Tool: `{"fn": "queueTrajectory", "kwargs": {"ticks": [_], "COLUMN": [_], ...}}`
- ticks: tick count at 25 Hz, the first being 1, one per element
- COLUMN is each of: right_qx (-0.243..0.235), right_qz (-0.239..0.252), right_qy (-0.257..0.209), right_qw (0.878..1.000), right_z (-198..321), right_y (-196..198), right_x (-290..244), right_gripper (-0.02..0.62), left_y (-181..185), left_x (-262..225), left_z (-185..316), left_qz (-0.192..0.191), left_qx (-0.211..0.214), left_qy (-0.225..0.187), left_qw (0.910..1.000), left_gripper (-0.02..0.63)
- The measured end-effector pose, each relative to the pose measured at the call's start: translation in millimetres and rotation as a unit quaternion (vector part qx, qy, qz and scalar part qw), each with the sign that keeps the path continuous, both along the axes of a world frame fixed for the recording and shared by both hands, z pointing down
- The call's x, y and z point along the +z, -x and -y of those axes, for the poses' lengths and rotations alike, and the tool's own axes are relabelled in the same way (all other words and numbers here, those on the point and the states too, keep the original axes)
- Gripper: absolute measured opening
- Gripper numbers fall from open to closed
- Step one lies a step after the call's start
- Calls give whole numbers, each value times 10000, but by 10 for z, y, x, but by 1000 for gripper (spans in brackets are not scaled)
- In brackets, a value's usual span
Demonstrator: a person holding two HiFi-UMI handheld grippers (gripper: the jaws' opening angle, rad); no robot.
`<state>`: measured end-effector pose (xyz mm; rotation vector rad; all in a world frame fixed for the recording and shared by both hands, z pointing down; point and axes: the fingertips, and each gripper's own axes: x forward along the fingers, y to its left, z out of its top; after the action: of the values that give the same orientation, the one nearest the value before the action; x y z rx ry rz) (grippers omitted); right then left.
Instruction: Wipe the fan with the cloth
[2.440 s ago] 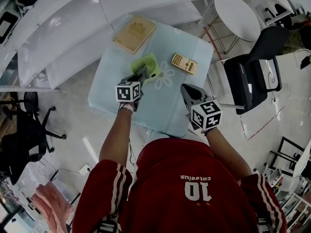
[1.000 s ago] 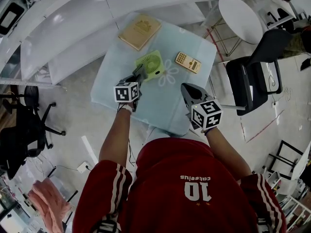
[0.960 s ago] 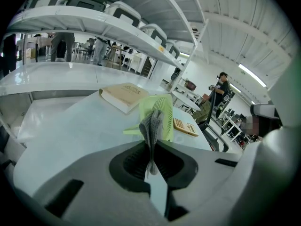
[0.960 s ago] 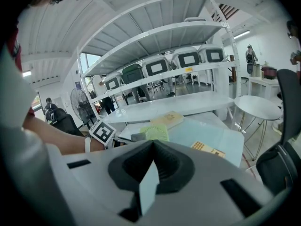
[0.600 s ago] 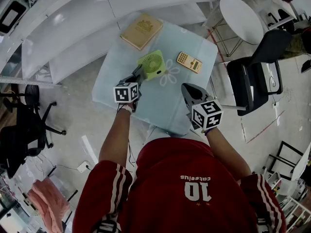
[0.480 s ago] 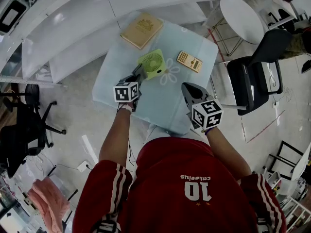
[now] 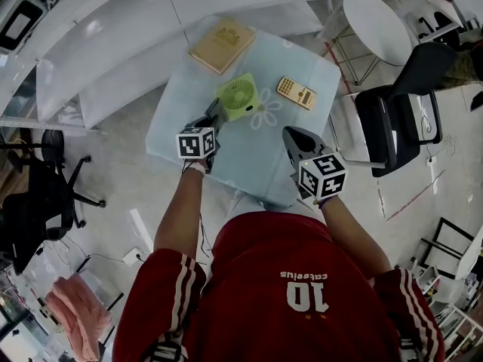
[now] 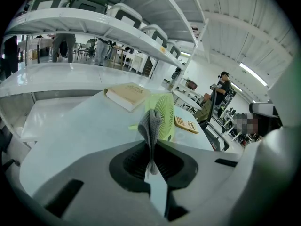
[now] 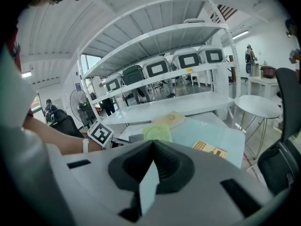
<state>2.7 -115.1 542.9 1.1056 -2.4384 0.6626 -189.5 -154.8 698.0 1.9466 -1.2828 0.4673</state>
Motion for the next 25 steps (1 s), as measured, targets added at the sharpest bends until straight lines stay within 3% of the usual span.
{"fn": "queueTrajectory", "kwargs": {"ticks": [25], "right_qx": [50], "right_qz": [137], "right_qy": [-81], "right_qw": [9999], "right_z": [-151], "right_y": [46], "right_x": [-74], "right_gripper": [3], "left_y": [-94], "left_x": [-76], "left_z": [-192], "left_qz": [5], "left_qx": [91], "left_qy": [-40], "left_qw": [10000], "left_gripper": [28]}}
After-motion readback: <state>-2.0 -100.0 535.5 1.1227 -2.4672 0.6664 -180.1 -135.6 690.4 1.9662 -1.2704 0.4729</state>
